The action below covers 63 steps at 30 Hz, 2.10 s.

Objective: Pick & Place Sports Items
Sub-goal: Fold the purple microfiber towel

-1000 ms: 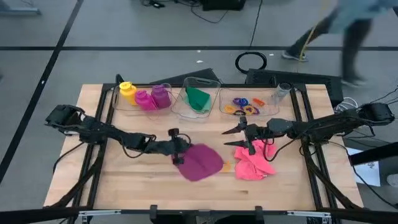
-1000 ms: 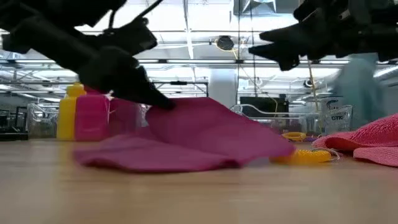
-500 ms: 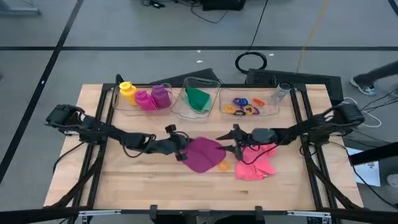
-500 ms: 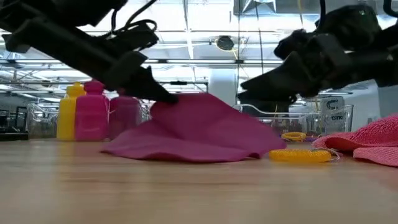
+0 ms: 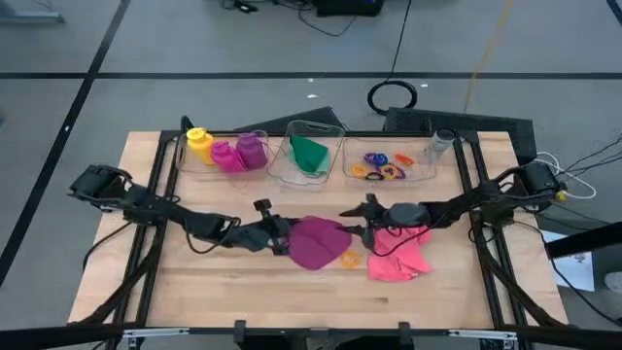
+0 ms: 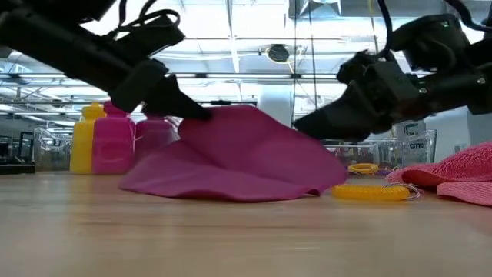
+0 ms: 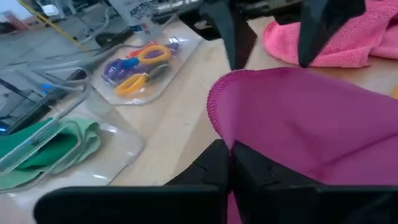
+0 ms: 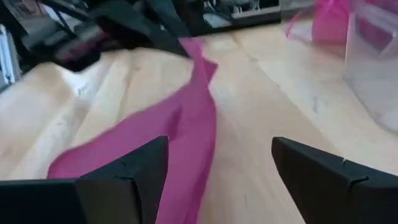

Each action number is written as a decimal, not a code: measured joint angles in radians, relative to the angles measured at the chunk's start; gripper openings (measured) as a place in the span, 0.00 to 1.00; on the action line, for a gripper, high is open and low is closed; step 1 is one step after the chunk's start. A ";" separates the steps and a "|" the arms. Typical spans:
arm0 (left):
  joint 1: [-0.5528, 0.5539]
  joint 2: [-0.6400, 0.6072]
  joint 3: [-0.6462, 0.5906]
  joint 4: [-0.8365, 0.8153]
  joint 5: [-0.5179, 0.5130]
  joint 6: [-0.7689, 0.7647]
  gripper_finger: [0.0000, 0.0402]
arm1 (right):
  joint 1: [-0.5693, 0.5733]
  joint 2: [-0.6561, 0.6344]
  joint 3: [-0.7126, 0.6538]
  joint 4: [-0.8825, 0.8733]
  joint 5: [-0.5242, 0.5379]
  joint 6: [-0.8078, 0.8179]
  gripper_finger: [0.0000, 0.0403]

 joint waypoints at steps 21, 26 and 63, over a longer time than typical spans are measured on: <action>-0.009 0.000 0.000 0.068 -0.041 0.013 0.00 | 0.036 0.000 0.000 -0.026 -0.003 0.123 0.52; -0.009 0.000 0.000 0.082 -0.043 0.025 0.00 | 0.035 0.000 0.000 -0.028 -0.001 0.131 0.52; -0.066 0.000 -0.169 0.186 -0.084 0.141 0.00 | 0.130 0.153 0.416 -0.582 0.087 -0.050 0.00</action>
